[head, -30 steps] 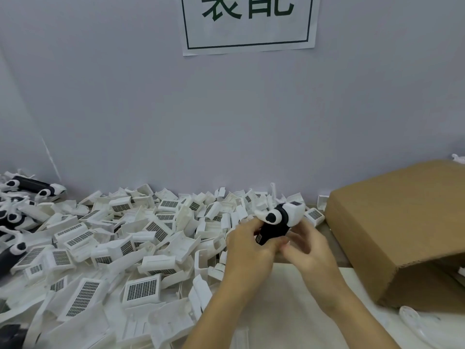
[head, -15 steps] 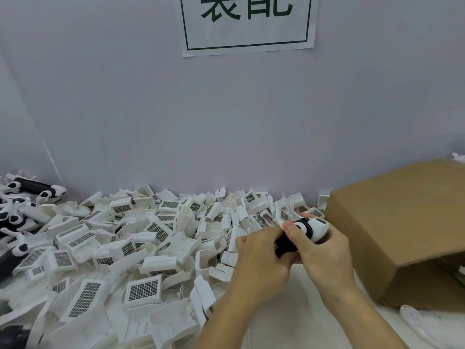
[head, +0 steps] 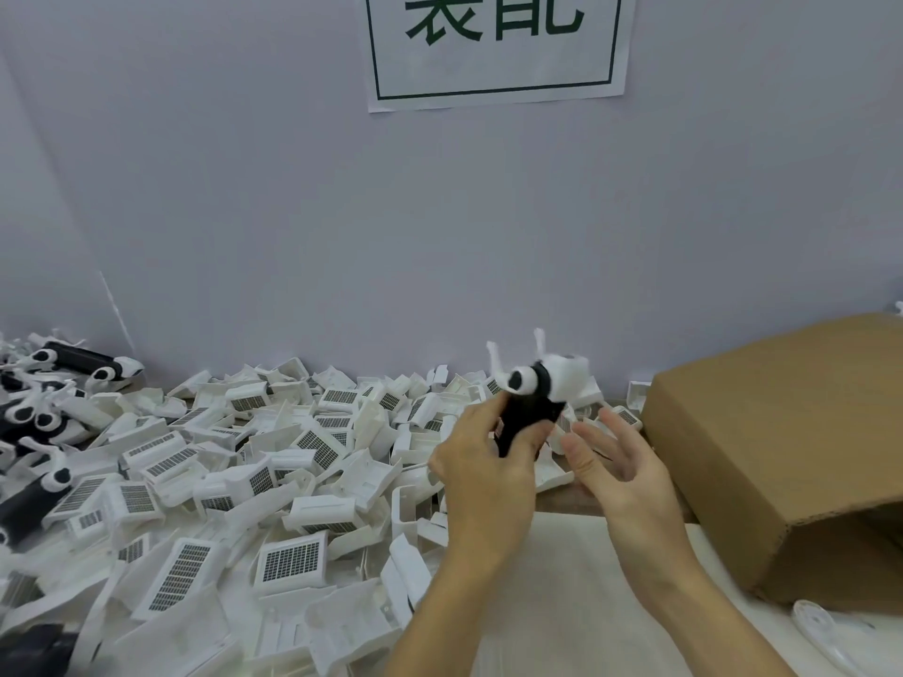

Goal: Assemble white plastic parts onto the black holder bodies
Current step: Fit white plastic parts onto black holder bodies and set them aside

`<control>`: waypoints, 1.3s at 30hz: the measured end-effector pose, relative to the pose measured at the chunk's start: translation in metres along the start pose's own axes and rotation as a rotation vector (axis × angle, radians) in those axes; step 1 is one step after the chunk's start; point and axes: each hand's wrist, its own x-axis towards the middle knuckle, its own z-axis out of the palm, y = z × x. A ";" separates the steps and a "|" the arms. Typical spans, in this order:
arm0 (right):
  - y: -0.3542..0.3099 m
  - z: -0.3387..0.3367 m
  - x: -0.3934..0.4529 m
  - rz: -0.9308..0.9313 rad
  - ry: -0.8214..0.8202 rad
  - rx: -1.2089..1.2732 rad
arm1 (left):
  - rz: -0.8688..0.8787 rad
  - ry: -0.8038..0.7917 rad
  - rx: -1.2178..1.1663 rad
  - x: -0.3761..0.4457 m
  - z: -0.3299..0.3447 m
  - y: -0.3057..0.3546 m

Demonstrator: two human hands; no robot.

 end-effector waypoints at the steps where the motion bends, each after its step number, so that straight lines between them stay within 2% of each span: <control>1: 0.000 0.000 0.000 -0.003 0.010 -0.017 | -0.057 0.018 -0.101 0.003 -0.002 0.001; 3: 0.000 0.000 0.000 0.000 0.037 -0.024 | -0.171 0.067 -0.280 0.007 -0.004 0.002; 8: 0.009 -0.003 0.005 0.039 0.118 -0.014 | -0.551 0.216 -0.522 0.017 -0.011 0.001; 11: 0.013 -0.003 0.006 0.078 0.140 0.001 | -0.697 0.185 -0.975 0.018 -0.019 0.004; 13: 0.013 -0.003 0.007 0.094 0.144 0.009 | -0.706 0.125 -1.116 0.019 -0.022 0.006; 18: 0.011 -0.002 0.007 0.120 0.155 0.004 | -0.664 0.015 -0.960 0.019 -0.017 0.010; 20: 0.012 -0.002 0.006 0.114 0.136 -0.039 | -0.675 0.007 -0.973 0.018 -0.015 0.009; 22: 0.013 0.000 0.005 0.113 0.096 -0.099 | -0.690 0.013 -0.990 0.017 -0.015 0.007; 27: 0.012 0.004 0.001 0.169 -0.074 -0.257 | -0.668 -0.013 -0.859 0.015 -0.016 0.005; 34: 0.001 0.013 -0.011 0.153 -0.351 -0.146 | -0.588 -0.042 -0.683 0.013 -0.013 0.003; 39: 0.001 0.020 -0.014 0.196 -0.310 -0.082 | -0.497 -0.063 -0.495 0.009 -0.007 0.001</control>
